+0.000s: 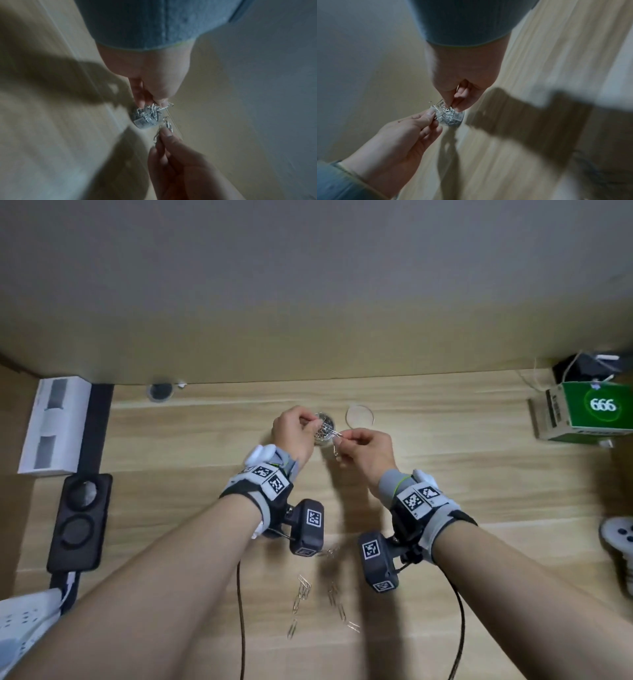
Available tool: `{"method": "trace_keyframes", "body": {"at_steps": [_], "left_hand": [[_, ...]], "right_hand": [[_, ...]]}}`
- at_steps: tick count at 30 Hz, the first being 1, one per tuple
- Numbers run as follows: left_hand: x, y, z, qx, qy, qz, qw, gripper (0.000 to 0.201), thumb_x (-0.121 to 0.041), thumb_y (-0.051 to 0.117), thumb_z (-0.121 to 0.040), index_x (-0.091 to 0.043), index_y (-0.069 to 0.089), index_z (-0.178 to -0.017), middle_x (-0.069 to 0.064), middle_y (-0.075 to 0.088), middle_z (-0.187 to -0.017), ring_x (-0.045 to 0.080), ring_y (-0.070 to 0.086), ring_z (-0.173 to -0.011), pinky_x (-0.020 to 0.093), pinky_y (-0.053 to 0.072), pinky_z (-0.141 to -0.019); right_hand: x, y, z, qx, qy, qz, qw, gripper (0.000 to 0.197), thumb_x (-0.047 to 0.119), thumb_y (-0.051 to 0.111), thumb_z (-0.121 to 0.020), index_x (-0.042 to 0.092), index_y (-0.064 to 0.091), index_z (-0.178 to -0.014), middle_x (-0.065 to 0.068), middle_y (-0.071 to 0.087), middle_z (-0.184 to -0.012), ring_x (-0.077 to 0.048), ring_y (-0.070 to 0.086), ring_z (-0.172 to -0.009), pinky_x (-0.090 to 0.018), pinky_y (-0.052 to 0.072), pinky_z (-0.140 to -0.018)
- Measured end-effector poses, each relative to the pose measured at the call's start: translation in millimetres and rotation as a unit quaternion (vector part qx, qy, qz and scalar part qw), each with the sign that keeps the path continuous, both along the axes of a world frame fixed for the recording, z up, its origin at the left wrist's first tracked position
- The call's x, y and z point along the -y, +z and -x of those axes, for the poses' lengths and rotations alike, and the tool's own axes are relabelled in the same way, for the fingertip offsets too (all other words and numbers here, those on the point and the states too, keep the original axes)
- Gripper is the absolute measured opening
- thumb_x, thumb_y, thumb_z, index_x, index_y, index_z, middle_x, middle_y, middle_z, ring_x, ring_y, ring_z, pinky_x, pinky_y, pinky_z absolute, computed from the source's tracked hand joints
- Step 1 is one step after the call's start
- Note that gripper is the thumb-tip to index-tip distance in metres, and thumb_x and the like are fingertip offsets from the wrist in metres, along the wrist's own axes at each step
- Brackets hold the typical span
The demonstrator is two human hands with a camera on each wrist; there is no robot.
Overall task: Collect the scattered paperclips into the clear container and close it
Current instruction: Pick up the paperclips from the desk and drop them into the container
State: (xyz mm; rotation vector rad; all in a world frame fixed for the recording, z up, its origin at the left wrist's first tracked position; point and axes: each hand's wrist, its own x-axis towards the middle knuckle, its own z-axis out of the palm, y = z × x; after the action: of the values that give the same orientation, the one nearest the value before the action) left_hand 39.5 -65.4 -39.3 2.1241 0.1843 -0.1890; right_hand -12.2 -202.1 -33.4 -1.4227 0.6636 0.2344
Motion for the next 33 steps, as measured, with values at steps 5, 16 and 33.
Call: {"method": "trace_keyframes", "body": {"at_steps": [5,16,33], "left_hand": [[1,-3,-13,0.007,0.003,-0.019,1.000,0.005,-0.019,0.076,-0.078,-0.017,0.072,-0.081,-0.003,0.071,-0.075,0.012,0.064,-0.066,0.024,0.051,-0.061],[-2,-4,-9,0.032,-0.007,0.050,0.998,0.005,-0.008,0.069,-0.080,-0.012,0.072,-0.079,-0.002,0.066,-0.084,0.000,0.059,-0.060,0.008,0.042,-0.058],[-23,-1,15,0.041,-0.015,0.036,0.998,0.030,0.009,0.049,-0.074,-0.008,0.071,-0.085,0.006,0.069,-0.092,0.024,0.065,-0.081,0.031,0.053,-0.076]], "right_hand": [[-4,-5,-33,0.010,-0.022,0.020,1.000,0.006,0.001,0.073,-0.084,0.005,0.069,-0.083,-0.008,0.065,-0.069,-0.015,0.058,-0.058,-0.027,0.054,-0.061],[-4,-17,-48,0.015,-0.036,0.041,0.998,0.007,-0.002,0.075,-0.080,0.002,0.071,-0.084,-0.013,0.070,-0.079,-0.024,0.066,-0.072,-0.036,0.061,-0.074],[11,-1,-8,0.021,-0.052,0.079,0.995,0.020,-0.013,0.063,-0.082,0.007,0.068,-0.082,-0.007,0.065,-0.072,-0.012,0.055,-0.055,-0.017,0.049,-0.055]]}}
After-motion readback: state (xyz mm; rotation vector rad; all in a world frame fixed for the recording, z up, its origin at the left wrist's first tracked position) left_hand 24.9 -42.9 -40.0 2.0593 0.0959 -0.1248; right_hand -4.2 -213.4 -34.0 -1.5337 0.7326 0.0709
